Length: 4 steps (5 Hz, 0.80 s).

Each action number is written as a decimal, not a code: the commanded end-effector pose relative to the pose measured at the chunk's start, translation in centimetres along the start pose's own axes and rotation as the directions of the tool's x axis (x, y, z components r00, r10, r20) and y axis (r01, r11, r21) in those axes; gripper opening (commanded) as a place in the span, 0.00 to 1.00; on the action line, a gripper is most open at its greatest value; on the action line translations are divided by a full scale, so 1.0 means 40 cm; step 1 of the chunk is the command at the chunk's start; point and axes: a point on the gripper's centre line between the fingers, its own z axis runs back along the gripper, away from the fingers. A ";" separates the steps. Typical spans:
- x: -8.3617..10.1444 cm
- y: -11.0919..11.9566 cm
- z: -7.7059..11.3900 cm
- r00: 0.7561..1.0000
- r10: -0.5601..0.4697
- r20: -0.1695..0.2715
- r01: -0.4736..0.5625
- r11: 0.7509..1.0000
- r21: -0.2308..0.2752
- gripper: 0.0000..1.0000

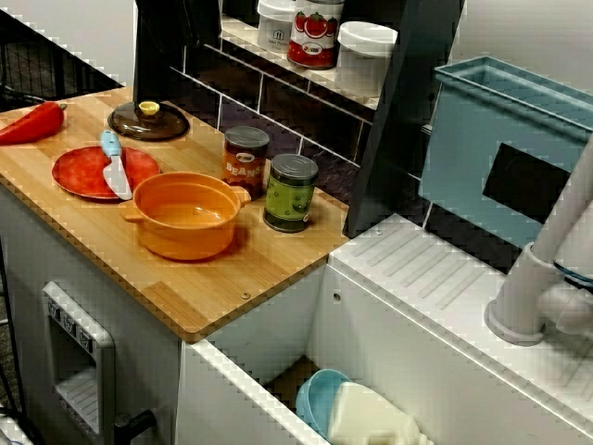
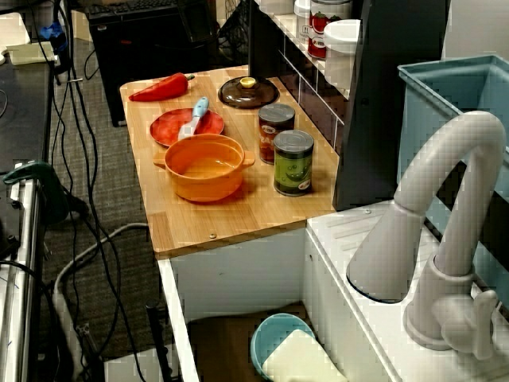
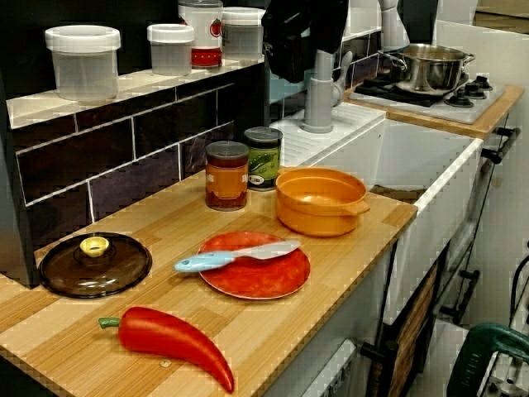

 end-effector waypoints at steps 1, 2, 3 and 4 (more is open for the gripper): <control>0.000 0.000 0.000 1.000 0.000 0.000 0.000 1.000 0.000 1.00; -0.016 -0.038 -0.029 0.998 -0.069 0.000 0.069 0.997 0.047 1.00; -0.026 -0.067 -0.066 0.988 -0.151 -0.042 0.154 0.984 0.091 1.00; -0.051 -0.093 -0.098 0.974 -0.215 -0.077 0.225 0.959 0.174 1.00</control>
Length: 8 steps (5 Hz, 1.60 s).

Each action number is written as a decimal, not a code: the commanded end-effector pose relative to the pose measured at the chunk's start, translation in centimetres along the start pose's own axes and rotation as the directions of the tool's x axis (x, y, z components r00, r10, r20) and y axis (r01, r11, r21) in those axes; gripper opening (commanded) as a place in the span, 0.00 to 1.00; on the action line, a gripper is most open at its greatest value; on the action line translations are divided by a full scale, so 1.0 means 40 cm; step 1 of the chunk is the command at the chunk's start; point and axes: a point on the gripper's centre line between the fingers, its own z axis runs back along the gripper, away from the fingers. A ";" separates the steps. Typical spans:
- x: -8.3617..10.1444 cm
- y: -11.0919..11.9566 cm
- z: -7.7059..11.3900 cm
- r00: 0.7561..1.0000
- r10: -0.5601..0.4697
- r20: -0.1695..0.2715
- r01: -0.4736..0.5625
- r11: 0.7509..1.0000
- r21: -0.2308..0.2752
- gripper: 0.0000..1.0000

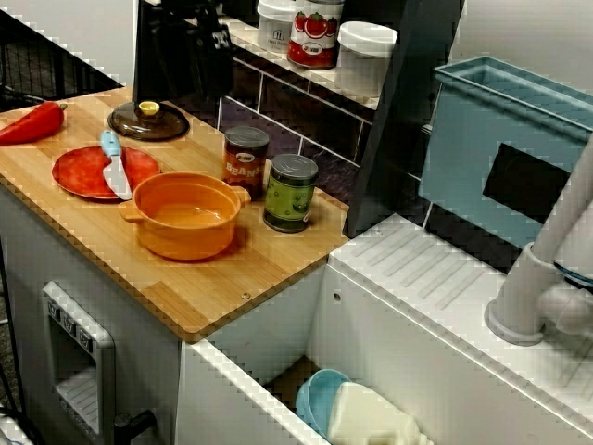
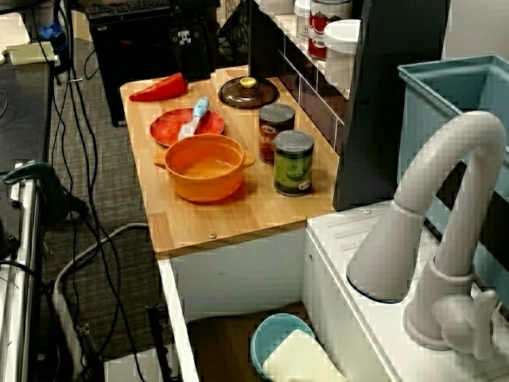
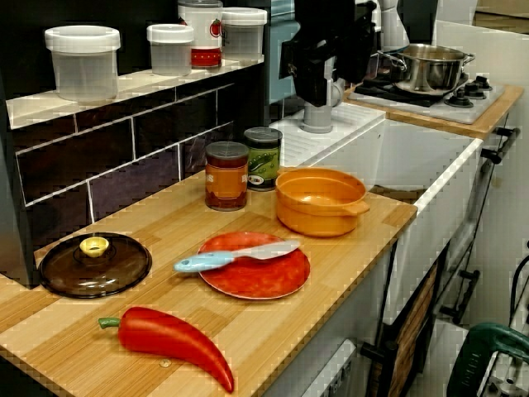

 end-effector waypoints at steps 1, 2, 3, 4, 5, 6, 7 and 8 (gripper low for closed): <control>-0.038 0.000 -0.018 0.995 -0.091 -0.038 0.095 0.983 0.154 1.00; -0.055 0.051 -0.011 0.996 -0.081 -0.036 0.086 0.982 0.169 1.00; -0.065 0.086 -0.003 0.997 -0.076 -0.027 0.080 0.979 0.187 1.00; -0.080 0.129 0.010 0.999 -0.047 0.006 0.045 0.980 0.196 1.00; -0.087 0.154 -0.001 0.998 0.009 0.068 -0.023 0.977 0.211 1.00; -0.085 0.162 -0.033 0.990 0.043 0.132 -0.074 0.967 0.245 1.00; -0.078 0.182 -0.052 0.929 0.245 0.277 -0.312 0.922 0.231 1.00; -0.073 0.188 -0.075 0.937 0.241 0.254 -0.301 0.924 0.234 1.00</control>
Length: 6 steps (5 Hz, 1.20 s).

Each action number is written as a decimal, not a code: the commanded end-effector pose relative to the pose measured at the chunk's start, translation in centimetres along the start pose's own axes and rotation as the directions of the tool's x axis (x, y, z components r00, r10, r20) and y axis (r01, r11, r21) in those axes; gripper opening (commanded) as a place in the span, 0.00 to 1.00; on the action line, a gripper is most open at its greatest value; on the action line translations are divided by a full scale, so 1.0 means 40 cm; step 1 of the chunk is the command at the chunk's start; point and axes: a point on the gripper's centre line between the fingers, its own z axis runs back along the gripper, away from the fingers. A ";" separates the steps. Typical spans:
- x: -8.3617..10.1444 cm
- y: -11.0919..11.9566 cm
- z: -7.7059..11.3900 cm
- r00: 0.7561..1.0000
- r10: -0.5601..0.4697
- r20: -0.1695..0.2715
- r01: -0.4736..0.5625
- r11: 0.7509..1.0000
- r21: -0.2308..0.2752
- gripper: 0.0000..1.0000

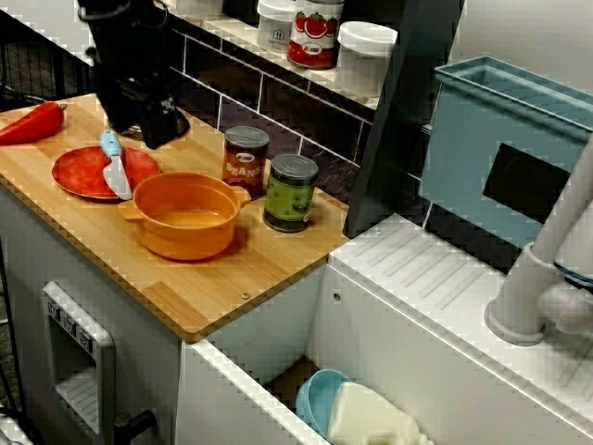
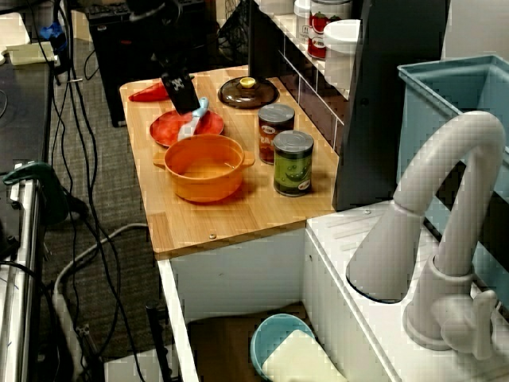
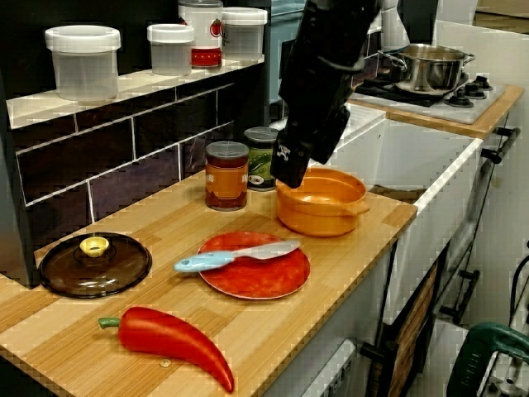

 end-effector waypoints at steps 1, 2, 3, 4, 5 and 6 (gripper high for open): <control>0.006 0.008 -0.014 1.000 0.011 0.017 -0.011 1.000 0.010 1.00; 0.004 0.010 -0.024 1.000 0.021 0.022 -0.021 1.000 0.006 1.00; -0.003 0.001 -0.034 1.000 0.020 0.017 -0.020 1.000 -0.003 1.00; -0.011 -0.011 -0.040 1.000 0.024 0.010 -0.024 1.000 -0.015 1.00; -0.010 -0.016 -0.050 0.997 0.073 0.013 -0.072 0.997 -0.041 1.00; -0.007 -0.016 -0.065 0.994 0.106 0.008 -0.105 0.993 -0.049 1.00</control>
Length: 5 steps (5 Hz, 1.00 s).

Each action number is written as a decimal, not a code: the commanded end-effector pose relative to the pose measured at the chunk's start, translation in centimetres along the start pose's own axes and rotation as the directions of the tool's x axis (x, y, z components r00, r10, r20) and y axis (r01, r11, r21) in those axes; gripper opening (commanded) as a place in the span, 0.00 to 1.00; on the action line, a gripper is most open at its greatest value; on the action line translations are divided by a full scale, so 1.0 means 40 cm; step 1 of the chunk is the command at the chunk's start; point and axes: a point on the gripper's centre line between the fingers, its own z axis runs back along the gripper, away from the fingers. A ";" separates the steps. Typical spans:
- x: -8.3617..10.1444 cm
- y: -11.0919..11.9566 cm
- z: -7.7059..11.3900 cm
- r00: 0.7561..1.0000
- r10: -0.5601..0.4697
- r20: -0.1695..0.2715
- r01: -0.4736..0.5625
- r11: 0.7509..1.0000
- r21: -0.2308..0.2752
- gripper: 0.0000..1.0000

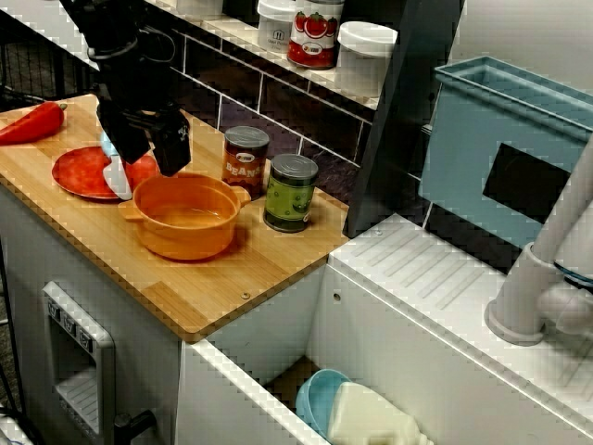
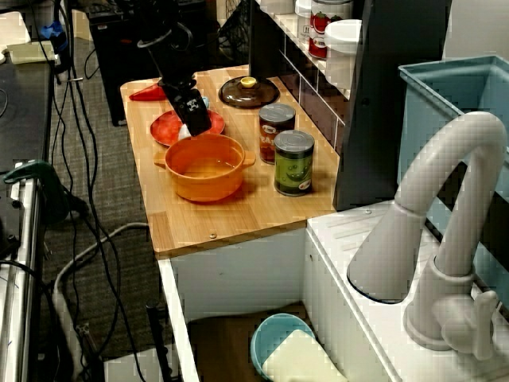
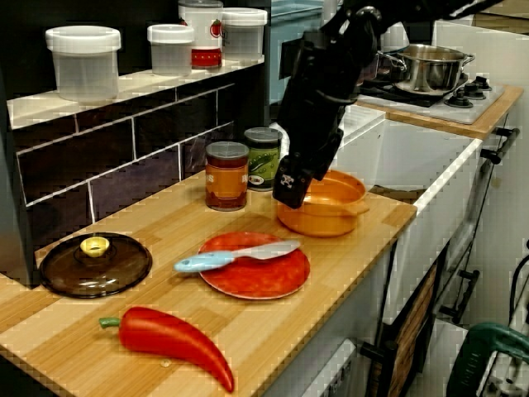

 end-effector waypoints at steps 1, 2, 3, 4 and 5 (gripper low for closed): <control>0.008 0.007 -0.029 1.000 0.017 0.023 -0.018 1.000 0.023 1.00; 0.003 0.016 -0.056 1.000 0.001 0.020 -0.002 0.999 0.049 1.00; 0.001 0.020 -0.062 1.000 -0.003 0.017 0.002 0.999 0.050 1.00; -0.005 0.019 -0.065 1.000 -0.006 0.010 0.006 0.999 0.052 1.00; -0.009 0.015 -0.071 1.000 -0.009 -0.003 0.009 0.998 0.057 1.00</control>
